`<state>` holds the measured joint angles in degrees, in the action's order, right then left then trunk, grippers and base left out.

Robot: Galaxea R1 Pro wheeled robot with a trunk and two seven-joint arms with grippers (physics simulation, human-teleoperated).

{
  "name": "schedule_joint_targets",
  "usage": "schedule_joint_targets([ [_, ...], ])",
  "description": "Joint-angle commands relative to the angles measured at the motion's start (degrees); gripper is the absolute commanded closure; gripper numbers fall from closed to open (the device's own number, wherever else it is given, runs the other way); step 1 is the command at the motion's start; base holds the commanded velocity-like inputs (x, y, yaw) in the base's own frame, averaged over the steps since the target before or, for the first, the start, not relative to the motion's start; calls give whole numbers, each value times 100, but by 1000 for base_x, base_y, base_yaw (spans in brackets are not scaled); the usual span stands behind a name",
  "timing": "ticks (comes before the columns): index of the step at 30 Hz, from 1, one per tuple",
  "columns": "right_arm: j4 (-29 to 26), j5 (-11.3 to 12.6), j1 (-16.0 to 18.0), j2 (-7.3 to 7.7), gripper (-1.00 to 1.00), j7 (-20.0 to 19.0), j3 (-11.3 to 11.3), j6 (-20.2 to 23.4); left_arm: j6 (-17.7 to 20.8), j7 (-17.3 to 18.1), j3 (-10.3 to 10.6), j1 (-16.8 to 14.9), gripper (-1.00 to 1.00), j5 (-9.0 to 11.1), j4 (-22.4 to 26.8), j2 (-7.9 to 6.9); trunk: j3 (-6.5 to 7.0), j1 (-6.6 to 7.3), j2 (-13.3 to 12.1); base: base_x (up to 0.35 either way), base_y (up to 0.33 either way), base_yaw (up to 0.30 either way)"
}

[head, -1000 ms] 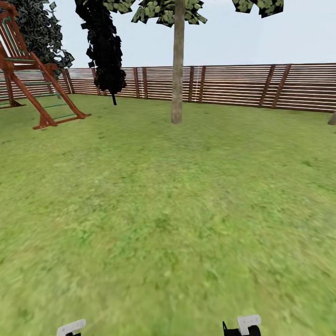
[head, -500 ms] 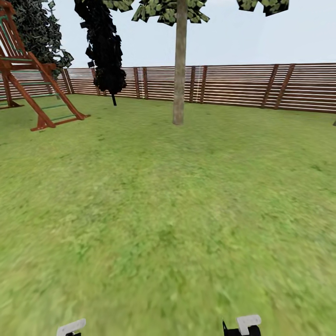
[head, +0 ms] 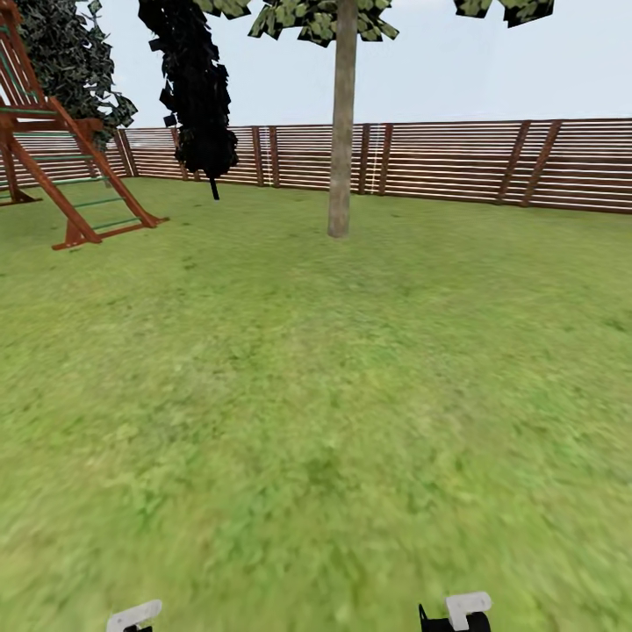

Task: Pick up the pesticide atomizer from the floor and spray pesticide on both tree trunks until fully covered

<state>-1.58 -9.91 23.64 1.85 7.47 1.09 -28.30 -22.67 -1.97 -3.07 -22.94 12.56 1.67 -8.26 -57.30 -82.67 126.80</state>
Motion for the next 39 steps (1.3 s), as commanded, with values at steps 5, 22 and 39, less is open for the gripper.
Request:
schedule_joint_targets([
  [5,1,1,0,0,-100,0,-2,0,0,1,0,0,100,0,0,0,0,0,0,339,113,0],
  [22,0,0,0,0,-100,0,3,0,0,-1,0,-1,100,0,0,0,0,0,0,339,32,0],
  [39,1,-2,0,0,-100,0,1,0,0,1,0,0,100,0,0,0,0,0,0,339,0,0],
])
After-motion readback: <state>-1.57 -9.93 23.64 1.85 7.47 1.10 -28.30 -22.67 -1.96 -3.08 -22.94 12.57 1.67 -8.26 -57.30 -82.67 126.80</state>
